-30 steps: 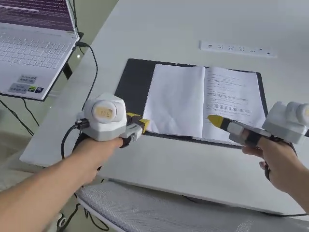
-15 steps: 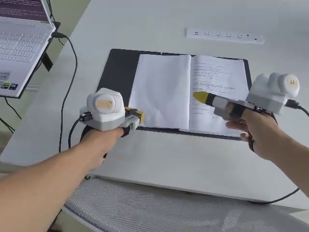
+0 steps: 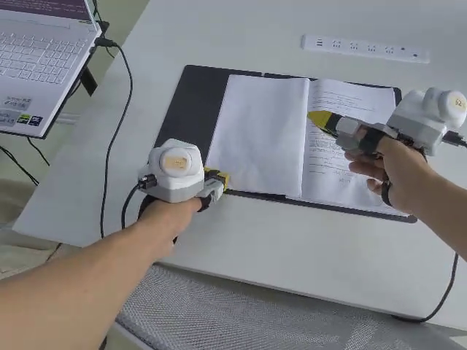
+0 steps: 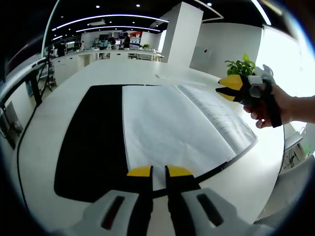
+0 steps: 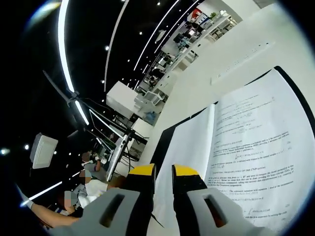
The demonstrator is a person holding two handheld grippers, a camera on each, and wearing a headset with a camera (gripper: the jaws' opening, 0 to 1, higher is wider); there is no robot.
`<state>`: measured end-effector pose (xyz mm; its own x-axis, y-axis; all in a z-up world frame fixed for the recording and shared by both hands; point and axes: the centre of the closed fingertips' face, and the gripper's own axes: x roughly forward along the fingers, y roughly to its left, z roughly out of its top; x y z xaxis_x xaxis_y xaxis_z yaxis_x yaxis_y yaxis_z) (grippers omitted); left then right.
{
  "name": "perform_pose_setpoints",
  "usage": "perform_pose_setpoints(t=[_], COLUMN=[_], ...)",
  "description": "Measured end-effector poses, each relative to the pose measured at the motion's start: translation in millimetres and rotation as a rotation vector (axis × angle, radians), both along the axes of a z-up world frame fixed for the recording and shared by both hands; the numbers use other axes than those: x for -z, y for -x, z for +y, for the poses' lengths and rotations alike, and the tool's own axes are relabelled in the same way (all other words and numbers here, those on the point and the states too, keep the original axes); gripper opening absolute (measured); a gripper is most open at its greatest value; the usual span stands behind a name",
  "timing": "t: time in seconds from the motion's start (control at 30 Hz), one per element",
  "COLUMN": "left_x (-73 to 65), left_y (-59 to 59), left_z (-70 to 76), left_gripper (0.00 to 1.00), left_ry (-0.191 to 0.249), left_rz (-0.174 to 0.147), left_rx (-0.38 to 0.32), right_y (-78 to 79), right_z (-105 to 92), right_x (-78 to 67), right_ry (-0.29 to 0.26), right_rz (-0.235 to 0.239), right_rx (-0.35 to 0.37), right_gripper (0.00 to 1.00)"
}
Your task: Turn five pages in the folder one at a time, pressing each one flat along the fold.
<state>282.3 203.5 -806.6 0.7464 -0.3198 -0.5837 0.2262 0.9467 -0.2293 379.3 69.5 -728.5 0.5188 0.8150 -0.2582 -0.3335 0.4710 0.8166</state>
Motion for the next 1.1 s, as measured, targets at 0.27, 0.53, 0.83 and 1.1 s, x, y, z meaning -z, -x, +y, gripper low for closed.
perform_pose_setpoints(t=[0.27, 0.53, 0.83, 1.1], left_x=[0.9, 6.5, 13.7, 18.2], left_y=[-0.8, -5.1, -10.2, -12.5], left_z=[5.2, 8.8, 12.0, 12.7], left_gripper=[0.0, 0.0, 0.0, 0.0], left_ry=[-0.042, -0.059, -0.046, -0.048], left_rz=[-0.004, -0.018, -0.025, -0.034], left_rx=[-0.008, -0.014, -0.025, -0.026], right_y=[-42.8, -54.4, -88.6, -124.4], right_z=[-3.0, 19.7, 24.1, 16.5], right_x=[18.6, 54.2, 72.1, 79.9], right_ry=[-0.048, -0.005, -0.015, -0.048], right_rz=[0.078, 0.245, 0.31, 0.344], right_rx=[0.079, 0.007, 0.093, 0.159], right_gripper=[0.04, 0.0, 0.0, 0.0])
